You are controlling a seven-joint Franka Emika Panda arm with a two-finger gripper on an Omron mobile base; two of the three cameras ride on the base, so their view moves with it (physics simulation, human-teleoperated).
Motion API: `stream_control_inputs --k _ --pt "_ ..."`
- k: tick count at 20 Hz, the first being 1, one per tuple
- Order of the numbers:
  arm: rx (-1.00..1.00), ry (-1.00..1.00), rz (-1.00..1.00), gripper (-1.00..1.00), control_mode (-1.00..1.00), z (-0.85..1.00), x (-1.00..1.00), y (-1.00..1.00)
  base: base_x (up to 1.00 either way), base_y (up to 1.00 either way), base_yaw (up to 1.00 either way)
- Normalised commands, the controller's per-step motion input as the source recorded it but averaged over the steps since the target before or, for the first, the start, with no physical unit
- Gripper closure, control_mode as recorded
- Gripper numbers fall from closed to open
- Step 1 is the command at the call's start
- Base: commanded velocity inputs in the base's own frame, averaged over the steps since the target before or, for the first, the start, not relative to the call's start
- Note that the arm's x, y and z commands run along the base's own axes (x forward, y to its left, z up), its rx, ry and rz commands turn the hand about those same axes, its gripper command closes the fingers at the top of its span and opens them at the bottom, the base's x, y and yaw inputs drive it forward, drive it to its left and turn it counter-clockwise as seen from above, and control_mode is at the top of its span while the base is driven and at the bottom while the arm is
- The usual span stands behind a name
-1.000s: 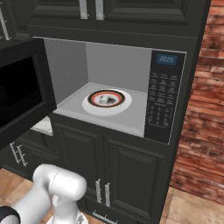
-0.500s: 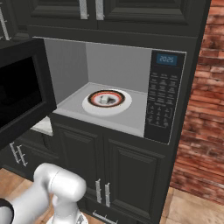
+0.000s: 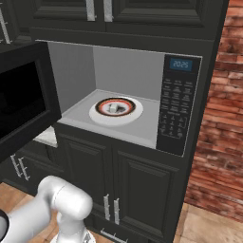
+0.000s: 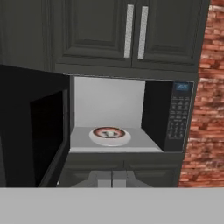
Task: Pick the marshmallow from the counter and place it in the microwave. Then turn on the microwave.
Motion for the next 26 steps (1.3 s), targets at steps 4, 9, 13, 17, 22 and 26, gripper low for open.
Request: stream_control_inputs --k 4,9,13,17,22,26 --pt "0.0 0.0 -0.06 1.0 -1.0 -0.06 0.0 0.25 0.0 0.0 0.0" --pt "0.0 0.0 -0.06 1.0 -1.0 -0.07 0.0 0.27 0.0 0.0 0.0" --pt "0.0 0.0 -0.06 1.0 -1.0 -0.05 0.02 0.23 0.0 0.0 0.0" --pt "0.0 0.01 -0.06 1.0 -1.0 -0.09 0.07 0.22 0.0 0.0 0.0" --pt "0.0 0.02 -0.06 1.0 -1.0 -0.12 0.15 0.2 0.0 0.0 0.0" --pt "0.0 0.03 -0.05 1.0 -1.0 -0.15 0.19 0.21 0.0 0.0 0.0"
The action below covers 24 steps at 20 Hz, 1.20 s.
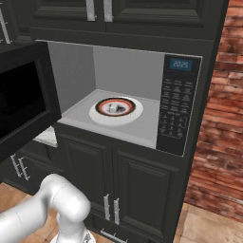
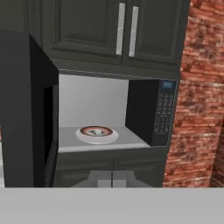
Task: Pick the marshmallow from the counter and place it in the microwave. Then turn on the microwave.
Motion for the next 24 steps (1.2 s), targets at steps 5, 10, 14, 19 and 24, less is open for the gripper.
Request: stream_control_inputs --k 5,10,14,19,24 --pt "0.0 0.03 -0.04 1.0 -1.0 -0.2 0.22 0.23 0.0 0.0 0.0" --pt "0.0 0.05 -0.02 1.0 -1.0 -0.3 0.29 0.25 0.0 0.0 0.0" --pt "0.0 0.04 -0.01 1.0 -1.0 -0.35 0.28 0.22 0.0 0.0 0.0" --pt "0.0 0.03 0.0 1.0 -1.0 -0.31 0.26 0.22 0.0 0.0 0.0" --pt "0.0 0.04 0.0 1.0 -1.0 -0.34 0.34 0.3 0.0 0.0 0.0"
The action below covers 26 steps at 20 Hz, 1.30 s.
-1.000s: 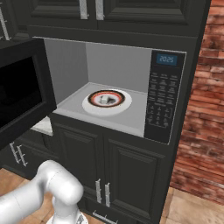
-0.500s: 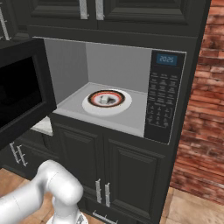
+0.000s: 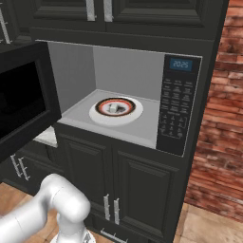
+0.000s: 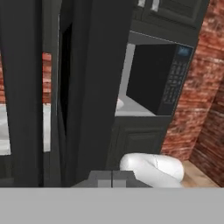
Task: Pick the marshmallow from the counter and place it in the microwave. Then turn on the microwave.
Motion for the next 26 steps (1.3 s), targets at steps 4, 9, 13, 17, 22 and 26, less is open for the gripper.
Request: stream_control_inputs --k 4,9,13,17,22,26 --pt "0.0 0.03 0.0 1.0 -1.0 -0.34 0.31 0.34 0.0 0.0 0.0" --pt "-0.01 0.03 0.0 1.0 -1.0 -0.38 0.35 0.42 0.0 0.0 0.0" --pt "0.0 0.0 0.0 1.0 -1.0 -0.29 0.29 0.4 0.0 0.0 0.0" --pt "-0.02 0.0 -0.01 1.0 -1.0 -0.28 0.2 0.47 0.0 0.0 0.0" --pt "-0.02 0.0 -0.03 1.0 -1.0 -0.25 0.2 0.45 0.0 0.0 0.0" --pt "0.0 0.0 -0.05 1.0 -1.0 -0.16 0.25 0.36 0.0 0.0 0.0"
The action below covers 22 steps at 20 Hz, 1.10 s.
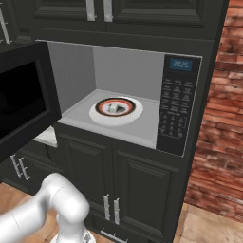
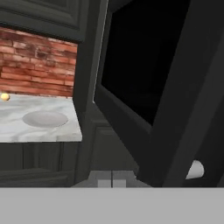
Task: Pick the marshmallow from the counter and place it in the microwave. Then turn on the microwave.
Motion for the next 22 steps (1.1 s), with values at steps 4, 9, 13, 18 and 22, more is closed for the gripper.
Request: stream_control_inputs --k 4,9,13,18,22 --pt "0.0 0.0 -0.07 1.0 -1.0 -0.19 0.36 0.37 0.0 0.0 0.0" --pt "-0.02 0.0 -0.07 1.0 -1.0 -0.32 0.39 0.48 0.0 0.0 0.0" --pt "-0.02 0.02 -0.06 1.0 -1.0 -0.43 0.41 0.55 0.0 0.0 0.0" --pt "-0.01 0.0 -0.06 1.0 -1.0 -0.36 0.39 0.5 0.0 0.0 0.0" --pt "-0.01 -0.01 -0.08 1.0 -1.0 -0.19 0.33 0.42 0.0 0.0 0.0"
